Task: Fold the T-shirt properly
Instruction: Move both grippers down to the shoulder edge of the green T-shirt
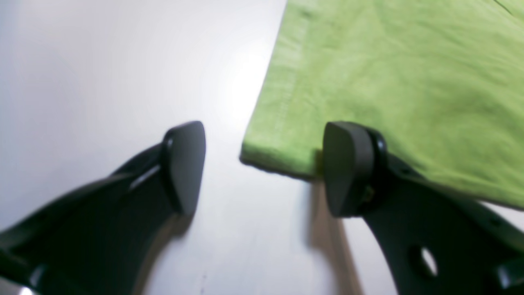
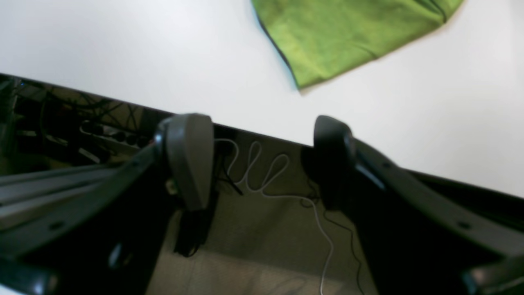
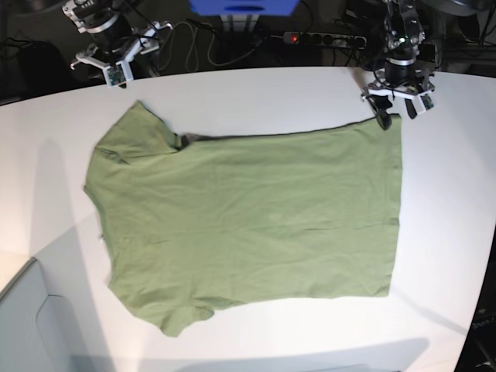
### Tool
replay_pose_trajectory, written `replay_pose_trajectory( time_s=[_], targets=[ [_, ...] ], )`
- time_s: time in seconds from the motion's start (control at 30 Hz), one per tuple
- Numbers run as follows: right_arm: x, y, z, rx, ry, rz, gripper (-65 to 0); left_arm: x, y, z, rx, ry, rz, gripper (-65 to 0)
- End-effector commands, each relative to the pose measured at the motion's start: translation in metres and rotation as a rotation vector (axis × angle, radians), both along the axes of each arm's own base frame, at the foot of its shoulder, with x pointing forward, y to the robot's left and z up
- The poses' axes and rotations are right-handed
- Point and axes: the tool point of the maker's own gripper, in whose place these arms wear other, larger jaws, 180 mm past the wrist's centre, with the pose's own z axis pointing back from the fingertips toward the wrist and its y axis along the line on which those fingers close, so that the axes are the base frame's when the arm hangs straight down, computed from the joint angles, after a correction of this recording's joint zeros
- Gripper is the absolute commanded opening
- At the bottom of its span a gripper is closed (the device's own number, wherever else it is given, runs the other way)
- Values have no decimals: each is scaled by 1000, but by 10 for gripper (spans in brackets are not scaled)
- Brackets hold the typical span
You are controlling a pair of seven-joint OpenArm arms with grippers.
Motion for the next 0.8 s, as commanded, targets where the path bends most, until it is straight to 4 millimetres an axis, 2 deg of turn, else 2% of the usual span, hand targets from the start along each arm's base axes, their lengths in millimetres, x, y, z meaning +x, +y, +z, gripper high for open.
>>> replay_pose_trajectory(
  time_s=[0.0, 0.1, 0.17, 0.4, 0.53, 0.7, 0.77],
  targets=[
    [1, 0, 5, 5, -19, 9, -277, -2, 1, -1, -2, 11, -4, -222],
    [1, 0, 5, 4, -19, 10, -277, -5, 2, -6, -6, 25, 2, -224],
    [1, 0, 5, 4, -19, 10, -277, -5, 2, -6, -6, 25, 2, -262],
    [1, 2, 5, 8, -18, 13, -277, -5, 2, -7, -7, 25, 0, -540],
    [1, 2, 5, 8, -18, 13, -277, -2, 2, -6, -7, 19, 0, -645],
    [2, 1, 6, 5, -23, 12, -276, -1, 3, -4, -5, 15, 2, -650],
    [12, 2, 9, 6, -51, 13, -272, -1, 3, -4, -4, 15, 4, -650]
  ],
)
